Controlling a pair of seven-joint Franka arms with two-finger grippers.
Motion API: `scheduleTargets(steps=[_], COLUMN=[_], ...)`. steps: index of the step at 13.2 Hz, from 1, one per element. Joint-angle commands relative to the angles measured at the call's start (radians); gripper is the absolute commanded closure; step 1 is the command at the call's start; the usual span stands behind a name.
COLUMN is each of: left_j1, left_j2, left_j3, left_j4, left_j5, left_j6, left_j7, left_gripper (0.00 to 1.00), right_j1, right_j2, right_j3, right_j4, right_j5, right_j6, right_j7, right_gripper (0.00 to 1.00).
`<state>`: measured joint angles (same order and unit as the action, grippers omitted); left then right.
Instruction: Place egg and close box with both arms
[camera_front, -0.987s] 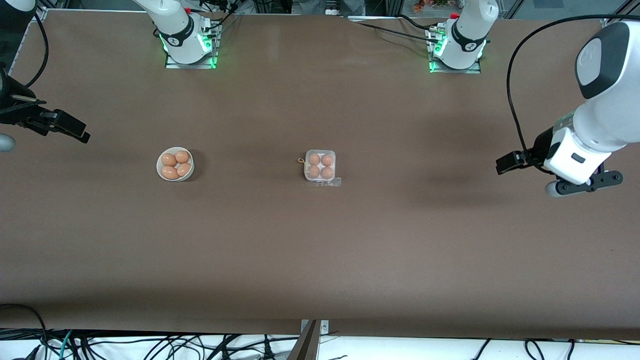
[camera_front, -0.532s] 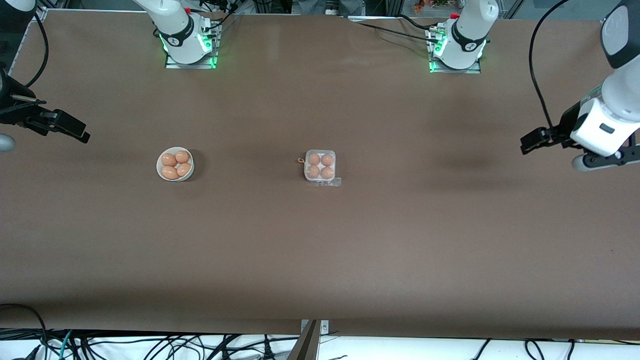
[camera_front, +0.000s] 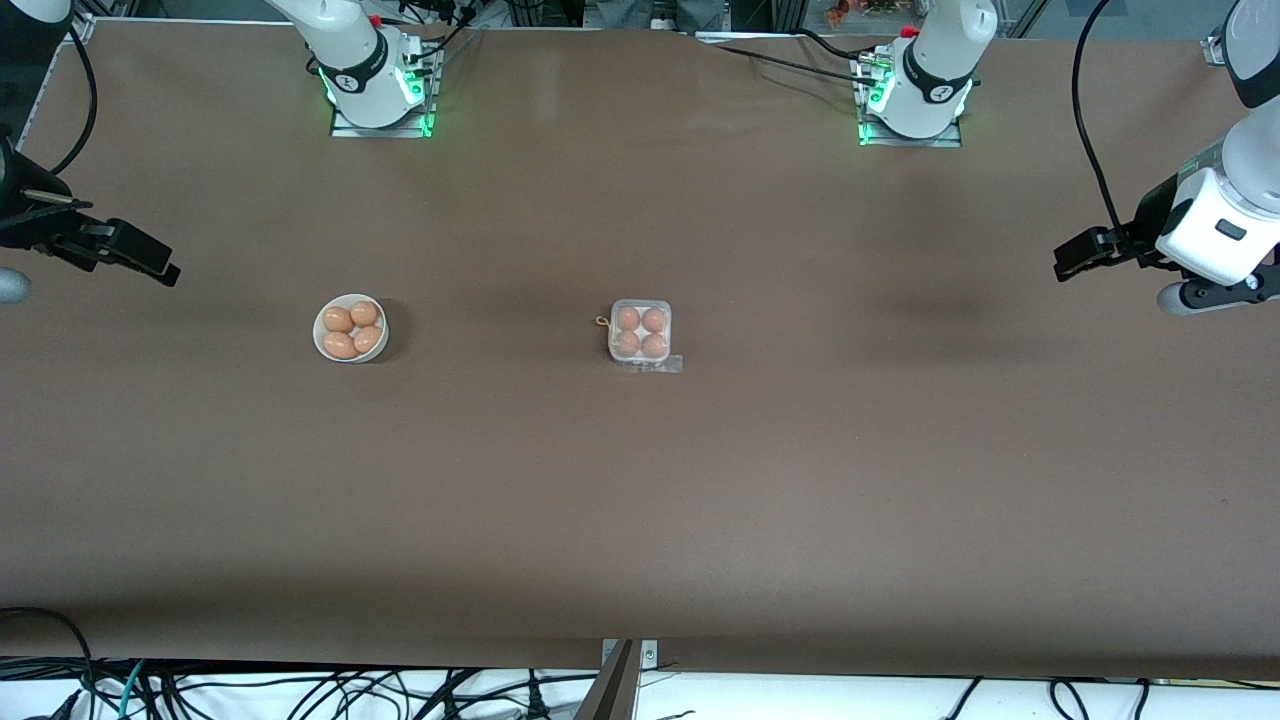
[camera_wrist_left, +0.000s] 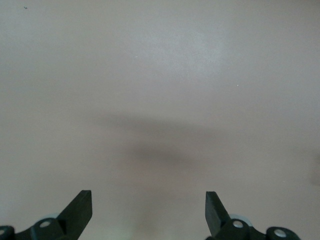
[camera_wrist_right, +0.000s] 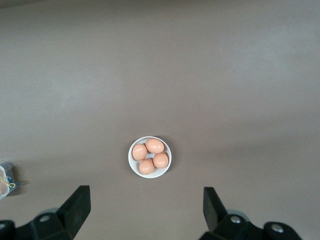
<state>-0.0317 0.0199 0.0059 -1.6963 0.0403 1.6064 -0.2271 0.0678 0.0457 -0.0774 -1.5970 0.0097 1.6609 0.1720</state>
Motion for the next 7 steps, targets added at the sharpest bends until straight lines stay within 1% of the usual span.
scheduleTargets(steps=[1,2,4,7], left_j1=[0.006,0.006,0.006,0.003], left_j2=[-0.008,-0.009,-0.011,-0.009], left_j3=[-0.009,-0.011,-0.011,-0.015], left_j4=[0.015,0.015,0.03,0.053], left_j5=[0.012,0.012,-0.04,-0.048], left_j6=[-0.013,-0.013,-0.014,-0.034], left_j7=[0.018,0.017,0.015,0.014], left_gripper=[0.0,0.0,0.0,0.0], right_j1=[-0.002,-0.002,-0.002,-0.002], right_j2=[-0.012,-0.012,-0.012,-0.012], right_j3=[0.004,0.004,0.004,0.004], right_j4=[-0.012,-0.012,-0.012,-0.012], right_j5=[-0.007,-0.007,-0.007,-0.007], right_j6=[-0.001,-0.001,-0.001,-0.003], right_j7=[-0.014,-0.014,-0.014,-0.014], right_gripper=[0.0,0.0,0.0,0.0])
